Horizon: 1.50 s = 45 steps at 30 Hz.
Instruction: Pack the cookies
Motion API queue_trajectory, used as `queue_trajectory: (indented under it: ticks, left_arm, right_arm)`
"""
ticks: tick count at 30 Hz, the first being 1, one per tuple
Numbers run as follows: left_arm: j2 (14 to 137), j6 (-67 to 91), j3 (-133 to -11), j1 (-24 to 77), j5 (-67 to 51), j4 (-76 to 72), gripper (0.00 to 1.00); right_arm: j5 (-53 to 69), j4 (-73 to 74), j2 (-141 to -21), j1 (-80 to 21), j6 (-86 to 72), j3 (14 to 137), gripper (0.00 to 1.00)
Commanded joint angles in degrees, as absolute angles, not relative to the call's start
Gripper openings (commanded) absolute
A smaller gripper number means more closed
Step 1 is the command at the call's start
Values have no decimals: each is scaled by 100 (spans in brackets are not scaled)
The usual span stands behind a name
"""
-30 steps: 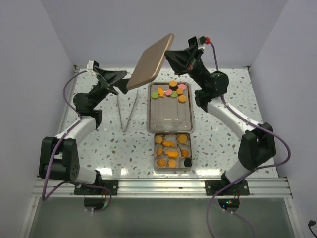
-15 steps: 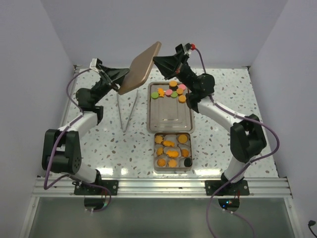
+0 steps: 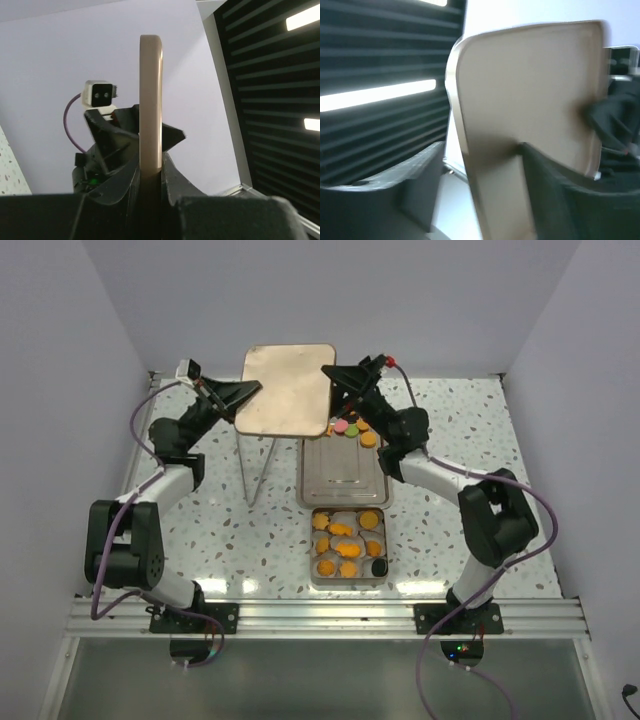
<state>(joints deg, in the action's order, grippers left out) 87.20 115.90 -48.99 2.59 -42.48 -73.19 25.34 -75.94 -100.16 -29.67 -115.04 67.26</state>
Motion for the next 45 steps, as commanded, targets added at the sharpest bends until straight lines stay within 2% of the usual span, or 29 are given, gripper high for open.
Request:
queue_trajectory:
  ticks: [1,4,7,12,16,24,27,28,32,35,40,45]
  left_arm:
    - [8552,11672,-4940,115,-4438,-9721,8]
    - [8508,11654,-4843,9,-4491,-9668,3]
    - [8420,11611,-4685,0,-4517,-9581,0]
    - [8113,11145,-4386,0,-4702,-9028,0]
    - [7849,10811,-3939,0,-4799,-8623,0]
    - [7120,9871,-3016,26,-4720,-7106,0]
    - [6742,9265,-2874,157,-4562,-6000,0]
    - [6646,9133,-2778,210,-4475,-5716,0]
    - [6030,8667,-2593,395,-3938,-4573,0]
    - [5898,8639,-2540,544,-3613,-4026,0]
    - [5994,9104,-2294,1027,-3200,-4507,0]
    - [5819,9281,-2399,1028,-3033,-4483,0]
  right_arm:
    - [2637,-9097,-9791,-2945,-12534,6356,71]
    - [2742,-8869,-9537,-2839,-12367,5978,85]
    - [2979,-8414,-9194,-2664,-12138,5600,91]
    - [3532,-6859,-8483,-2382,-11278,5212,91]
    - [4024,-4333,-7973,-2373,-9767,5501,90]
    - [3982,-383,-7603,-2382,-7465,6195,85]
    - [3929,-18,-7576,-2382,-7164,6249,75]
    - [3911,183,-7567,-2382,-7085,6214,68]
    - [3867,378,-7515,-2399,-6952,6047,57]
    - [3876,396,-7453,-2417,-6899,5863,54]
    - [3911,281,-7418,-2443,-6882,5538,54]
    - [3876,553,-7348,-2443,-6575,5397,55]
